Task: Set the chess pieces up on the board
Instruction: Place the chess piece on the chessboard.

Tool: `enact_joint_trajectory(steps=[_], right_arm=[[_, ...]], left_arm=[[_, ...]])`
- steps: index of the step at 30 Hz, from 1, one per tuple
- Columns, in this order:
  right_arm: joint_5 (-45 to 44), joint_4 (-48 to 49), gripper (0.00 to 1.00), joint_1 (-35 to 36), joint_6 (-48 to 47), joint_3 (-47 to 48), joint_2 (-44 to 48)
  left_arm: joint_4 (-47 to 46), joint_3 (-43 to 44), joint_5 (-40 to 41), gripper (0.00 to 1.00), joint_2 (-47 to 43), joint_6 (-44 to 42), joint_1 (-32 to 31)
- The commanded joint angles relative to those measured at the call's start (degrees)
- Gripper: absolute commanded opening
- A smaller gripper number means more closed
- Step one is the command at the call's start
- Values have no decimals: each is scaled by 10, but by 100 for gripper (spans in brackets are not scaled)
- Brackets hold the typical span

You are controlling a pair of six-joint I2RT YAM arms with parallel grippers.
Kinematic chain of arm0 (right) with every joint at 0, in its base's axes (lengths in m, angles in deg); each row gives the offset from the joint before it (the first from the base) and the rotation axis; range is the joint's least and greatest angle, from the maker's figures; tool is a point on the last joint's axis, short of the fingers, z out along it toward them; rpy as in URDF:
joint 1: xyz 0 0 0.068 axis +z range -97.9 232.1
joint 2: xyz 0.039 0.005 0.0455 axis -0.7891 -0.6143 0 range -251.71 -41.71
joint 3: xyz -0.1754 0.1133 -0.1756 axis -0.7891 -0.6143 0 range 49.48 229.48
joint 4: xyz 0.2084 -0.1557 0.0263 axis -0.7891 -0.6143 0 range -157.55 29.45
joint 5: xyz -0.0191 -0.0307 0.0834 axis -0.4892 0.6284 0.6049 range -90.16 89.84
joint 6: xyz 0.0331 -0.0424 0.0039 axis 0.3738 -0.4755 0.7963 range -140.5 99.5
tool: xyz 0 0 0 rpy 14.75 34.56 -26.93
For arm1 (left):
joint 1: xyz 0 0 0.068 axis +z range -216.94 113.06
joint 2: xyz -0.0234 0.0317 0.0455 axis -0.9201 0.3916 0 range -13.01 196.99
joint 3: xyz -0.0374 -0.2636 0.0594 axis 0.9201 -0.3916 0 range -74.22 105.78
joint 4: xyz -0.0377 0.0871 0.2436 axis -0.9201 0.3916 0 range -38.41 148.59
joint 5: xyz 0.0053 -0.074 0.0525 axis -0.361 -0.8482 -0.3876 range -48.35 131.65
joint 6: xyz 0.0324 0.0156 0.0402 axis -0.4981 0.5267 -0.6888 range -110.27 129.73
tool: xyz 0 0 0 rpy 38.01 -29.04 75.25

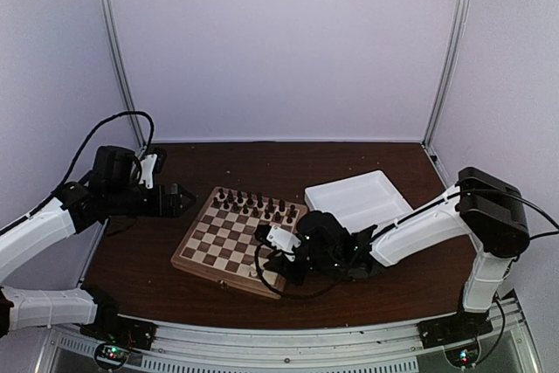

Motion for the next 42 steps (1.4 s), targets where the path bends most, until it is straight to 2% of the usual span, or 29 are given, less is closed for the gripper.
enact_joint_trajectory(steps=[1,15,32,35,42], right_arm=[[-19,-10,26,4,-10,19,-12],[-28,-25,11,3,-15,28,-14],[-46,-20,12,3,-12,-6,9],[-46,-19,16,3,-12,-4,6],[-51,-24,39,3,-14,-4,20]], left_arm=[[-10,-6,-2,98,3,1,-3],[-11,-6,-2,98,6,0,-3],[-14,-7,-4,98,7,2,-3],[-14,-6,-4,98,7,2,-3],[-14,-4,-5,98,8,2,-2]])
